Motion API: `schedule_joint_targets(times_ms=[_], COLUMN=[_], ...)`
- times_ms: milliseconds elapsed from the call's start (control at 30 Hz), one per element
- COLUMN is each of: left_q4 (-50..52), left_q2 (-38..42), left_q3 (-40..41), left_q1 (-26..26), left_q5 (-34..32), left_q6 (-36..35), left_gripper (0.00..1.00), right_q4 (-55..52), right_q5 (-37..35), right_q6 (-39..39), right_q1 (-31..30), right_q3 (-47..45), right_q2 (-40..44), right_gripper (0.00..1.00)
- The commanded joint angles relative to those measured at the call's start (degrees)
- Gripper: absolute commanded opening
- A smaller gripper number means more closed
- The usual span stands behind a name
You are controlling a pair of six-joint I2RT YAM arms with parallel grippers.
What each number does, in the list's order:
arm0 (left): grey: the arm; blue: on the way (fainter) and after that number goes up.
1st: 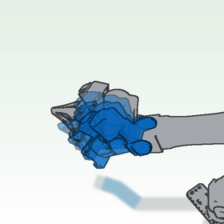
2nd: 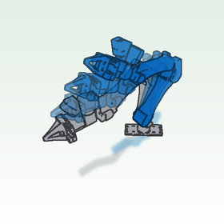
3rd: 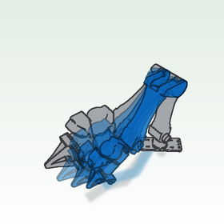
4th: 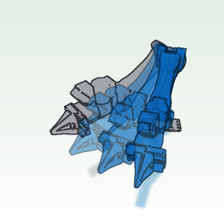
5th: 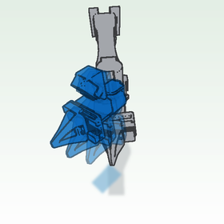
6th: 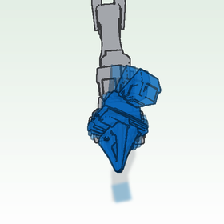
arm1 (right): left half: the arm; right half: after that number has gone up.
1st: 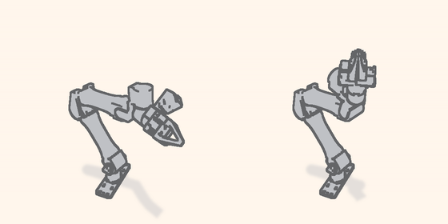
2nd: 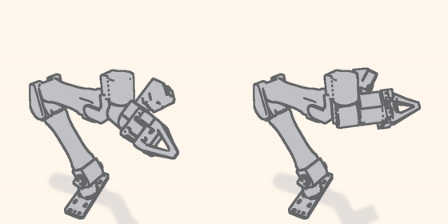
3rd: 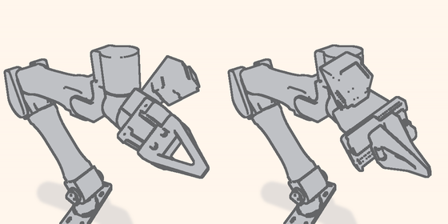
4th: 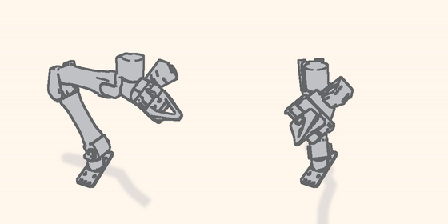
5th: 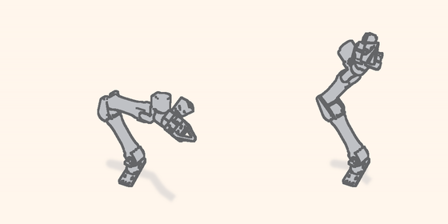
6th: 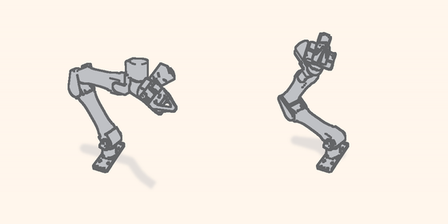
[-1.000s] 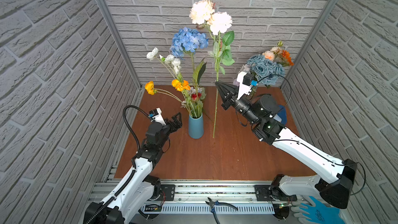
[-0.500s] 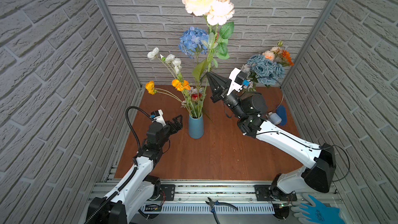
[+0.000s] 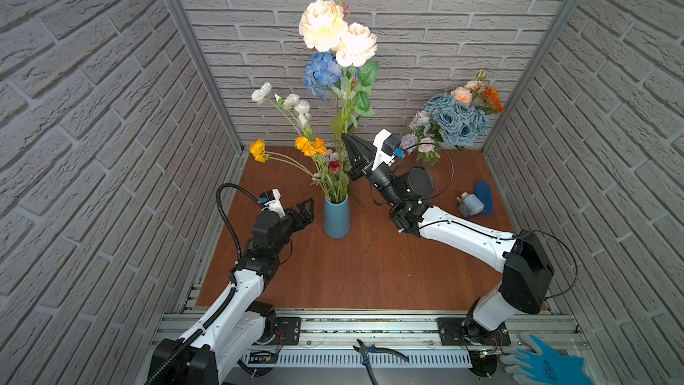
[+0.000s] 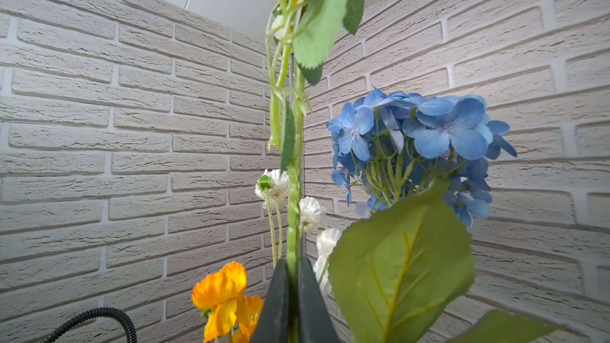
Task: Arrange flowers in a vase
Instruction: Place the flower in the vase.
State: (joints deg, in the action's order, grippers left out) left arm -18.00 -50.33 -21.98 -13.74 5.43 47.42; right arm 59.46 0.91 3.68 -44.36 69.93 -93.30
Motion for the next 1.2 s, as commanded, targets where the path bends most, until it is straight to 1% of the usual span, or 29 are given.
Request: schedule_joint_targets(times_ms=[0,167,233,567,700,833,933,1000,1067,1167], left_q4=[-2.96,-3.61,-3.86,-3.26,-2.98,-2.91,-2.63,-2.31,-2.17,-1.8], left_q2=[-0.17,-1.3,-1.83,-1.79,-1.58,-1.39,-1.18,-1.05,-1.08,-1.4], left_q3=[0.34,-0.15,-0.5,-0.61,-0.55,-0.35,-0.36,-0.26,0.03,0.56], left_q1=[0.28,0.29,0.29,-0.6,-0.79,-1.13,-1.41,-1.67,-1.8,-1.93], left_q5=[0.37,0.52,0.85,0.37,-0.15,-0.6,-0.69,-0.89,-1.12,-1.81], left_q6=[-0.44,-0.31,-0.14,0.04,0.17,0.53,0.83,1.07,1.56,2.62], left_gripper=[0.98,0.98,0.98,0.98,0.98,0.98,0.98,0.98,0.98,0.97], right_q4=[7.37,14.66,15.27,18.74,18.63,17.85,16.02,13.35,8.96,-0.77], right_q5=[-2.17,-2.64,-2.99,-6.71,-6.41,-5.93,-5.32,-5.21,-5.28,-6.57], right_q6=[1.8,1.3,1.05,4.66,4.94,5.1,5.67,6.73,7.94,12.14], right_q1=[-0.46,-1.03,-1.34,-1.61,-1.76,-1.78,-1.78,-1.75,-1.65,-0.6], right_q3=[-4.09,-9.15,-9.87,-16.09,-17.51,-19.31,-21.61,-23.42,-25.43,-27.57], right_q2=[-0.36,-3.73,-4.64,-7.51,-7.16,-5.33,-2.76,-0.39,2.32,5.95], right_gripper=[0.06,0.05,0.06,0.07,0.16,0.34,0.42,0.45,0.46,0.47])
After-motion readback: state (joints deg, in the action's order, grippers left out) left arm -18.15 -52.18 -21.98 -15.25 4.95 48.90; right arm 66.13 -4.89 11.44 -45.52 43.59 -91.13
